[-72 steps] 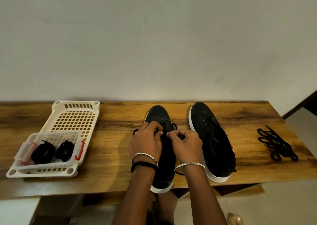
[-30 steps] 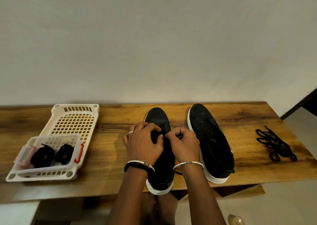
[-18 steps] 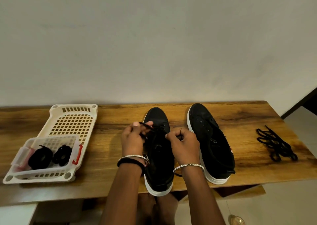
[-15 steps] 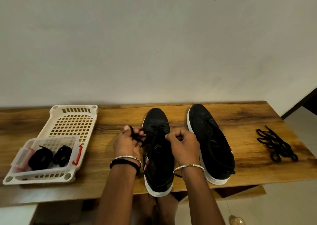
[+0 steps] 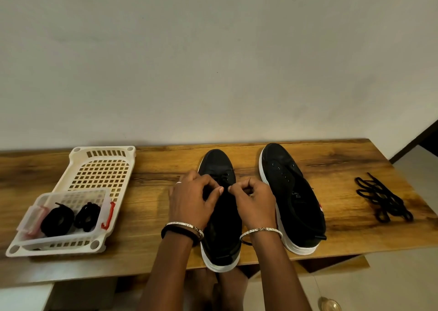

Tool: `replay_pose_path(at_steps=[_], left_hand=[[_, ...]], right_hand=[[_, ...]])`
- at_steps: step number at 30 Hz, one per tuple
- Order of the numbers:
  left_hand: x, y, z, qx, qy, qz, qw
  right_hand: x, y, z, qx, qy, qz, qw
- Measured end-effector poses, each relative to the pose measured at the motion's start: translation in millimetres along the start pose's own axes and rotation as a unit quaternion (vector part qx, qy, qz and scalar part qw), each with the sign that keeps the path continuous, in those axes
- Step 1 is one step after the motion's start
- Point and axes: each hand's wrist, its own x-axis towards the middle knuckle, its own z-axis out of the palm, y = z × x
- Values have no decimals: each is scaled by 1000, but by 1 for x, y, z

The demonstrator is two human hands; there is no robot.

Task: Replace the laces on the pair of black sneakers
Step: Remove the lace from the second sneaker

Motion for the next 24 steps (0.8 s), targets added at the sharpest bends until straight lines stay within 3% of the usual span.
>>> replay_pose_path(at_steps=[3, 5, 6, 7, 9, 10, 11, 12, 13, 15, 17, 20, 22, 24], left_hand=[[-2, 5, 7, -10, 17, -6, 1000], [2, 3, 9, -161, 52, -63, 984], [4, 4, 7, -289, 56, -117, 948], [6, 5, 4, -418, 54, -169, 891], [7, 7, -5, -624, 48, -238, 743], [7, 7, -10, -684, 49, -256, 681], [7, 5, -13, -710, 57, -272, 647], [7, 3, -14, -697, 72, -284, 654], [6, 0, -15, -639, 94, -288, 707], [5, -6, -15, -438, 147, -231, 856], [4, -8, -16, -281, 163, -111, 939], [0, -10, -13, -150, 54, -33, 987], [-2, -9, -10, -36, -5, -54, 998], [-3, -5, -11, 13, -21, -80, 997]], right_hand=[[1, 1, 0, 2, 3, 1, 1000], [1, 1, 0, 8, 2, 4, 1000], [0, 1, 0, 10, 0, 5, 1000], [0, 1, 0, 10, -1, 5, 1000], [0, 1, 0, 13, -2, 8, 1000], [0, 1, 0, 15, -2, 8, 1000], [0, 1, 0, 18, -2, 9, 1000], [0, 1, 0, 19, -2, 9, 1000], [0, 1, 0, 19, -2, 10, 1000], [0, 1, -1, 19, -2, 13, 1000], [0, 1, -1, 21, -1, 16, 1000], [0, 0, -1, 21, -4, 17, 1000], [0, 0, -2, 20, -6, 18, 1000], [-1, -1, -2, 13, -5, 10, 1000]])
